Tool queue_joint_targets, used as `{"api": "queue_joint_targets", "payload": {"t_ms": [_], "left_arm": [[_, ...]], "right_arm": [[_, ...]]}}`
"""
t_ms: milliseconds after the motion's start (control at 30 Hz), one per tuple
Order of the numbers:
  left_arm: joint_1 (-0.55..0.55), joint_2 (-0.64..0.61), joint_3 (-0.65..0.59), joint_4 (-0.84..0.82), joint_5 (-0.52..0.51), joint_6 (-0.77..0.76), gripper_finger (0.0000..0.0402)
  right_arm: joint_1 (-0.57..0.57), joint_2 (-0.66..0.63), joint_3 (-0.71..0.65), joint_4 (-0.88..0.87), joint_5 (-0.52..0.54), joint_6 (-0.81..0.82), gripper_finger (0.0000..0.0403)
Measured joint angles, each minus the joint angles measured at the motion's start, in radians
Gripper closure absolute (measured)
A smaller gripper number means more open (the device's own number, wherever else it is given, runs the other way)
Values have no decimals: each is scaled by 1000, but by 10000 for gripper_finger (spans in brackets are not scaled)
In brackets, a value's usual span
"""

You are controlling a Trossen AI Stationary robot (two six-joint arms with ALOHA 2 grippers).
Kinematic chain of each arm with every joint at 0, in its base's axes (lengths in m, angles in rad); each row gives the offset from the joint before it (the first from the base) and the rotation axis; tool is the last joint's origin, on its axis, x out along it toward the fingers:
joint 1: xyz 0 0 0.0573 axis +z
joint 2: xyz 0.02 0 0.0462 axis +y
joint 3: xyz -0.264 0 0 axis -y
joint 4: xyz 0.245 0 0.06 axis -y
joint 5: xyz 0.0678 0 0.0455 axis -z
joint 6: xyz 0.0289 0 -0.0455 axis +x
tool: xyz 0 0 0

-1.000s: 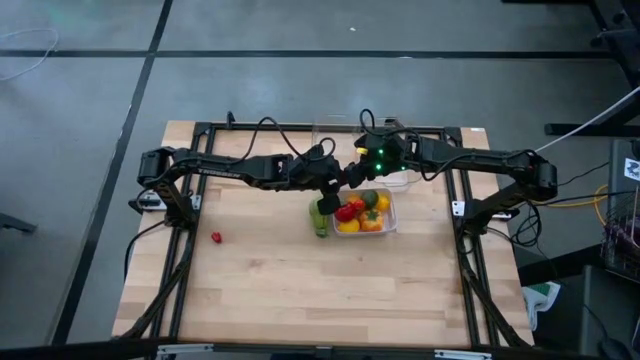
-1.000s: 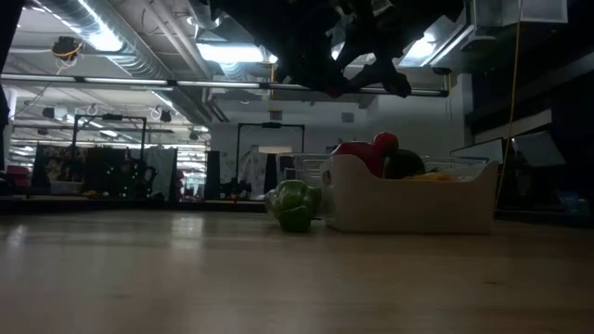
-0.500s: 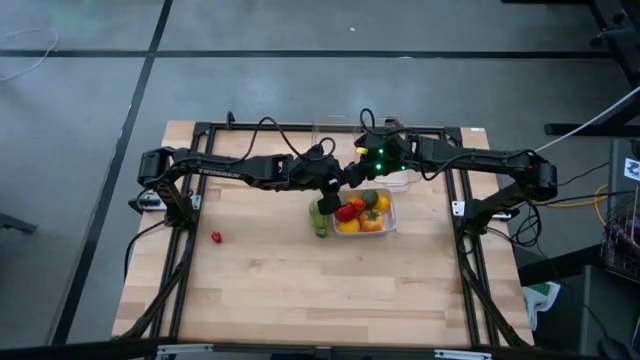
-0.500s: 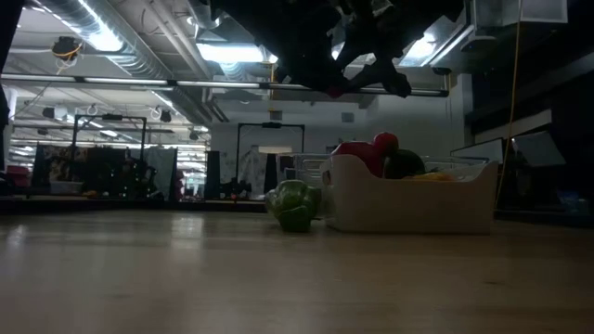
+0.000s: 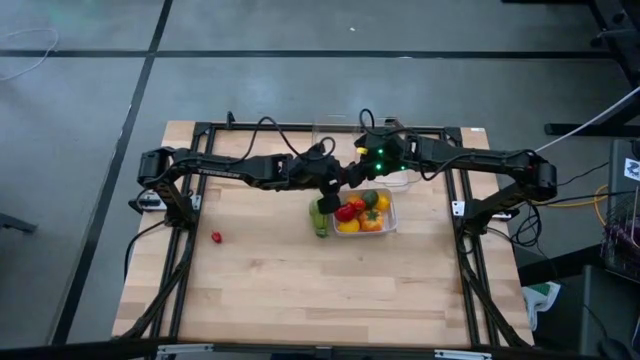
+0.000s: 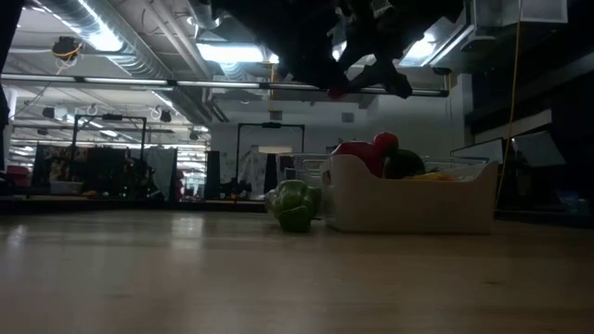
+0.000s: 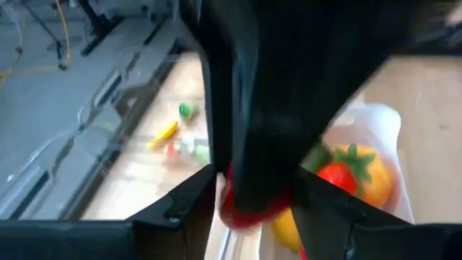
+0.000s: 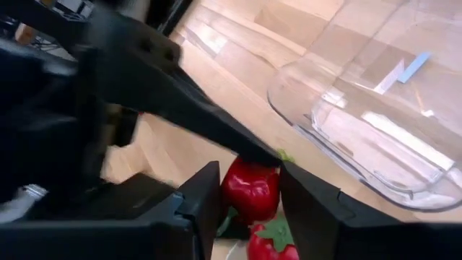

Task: Sort produce into baskets
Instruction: Put the bottom red bell pepper into the right transparent bin

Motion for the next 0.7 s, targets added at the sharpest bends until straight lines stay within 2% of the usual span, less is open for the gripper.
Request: {"api": "queue_joint_targets", "payload": {"t_ms": [267, 467, 700], "left_arm": [[0, -2, 1, 1, 1, 4, 191], [0, -2, 1, -7, 1, 74, 187], [0, -2, 1, -11, 1, 131, 186]], "right_arm": [[0, 3, -1, 1, 0, -6, 302], [-3, 3, -1, 0, 2, -51, 307], [-17, 2, -1, -51, 95, -117, 308]]}}
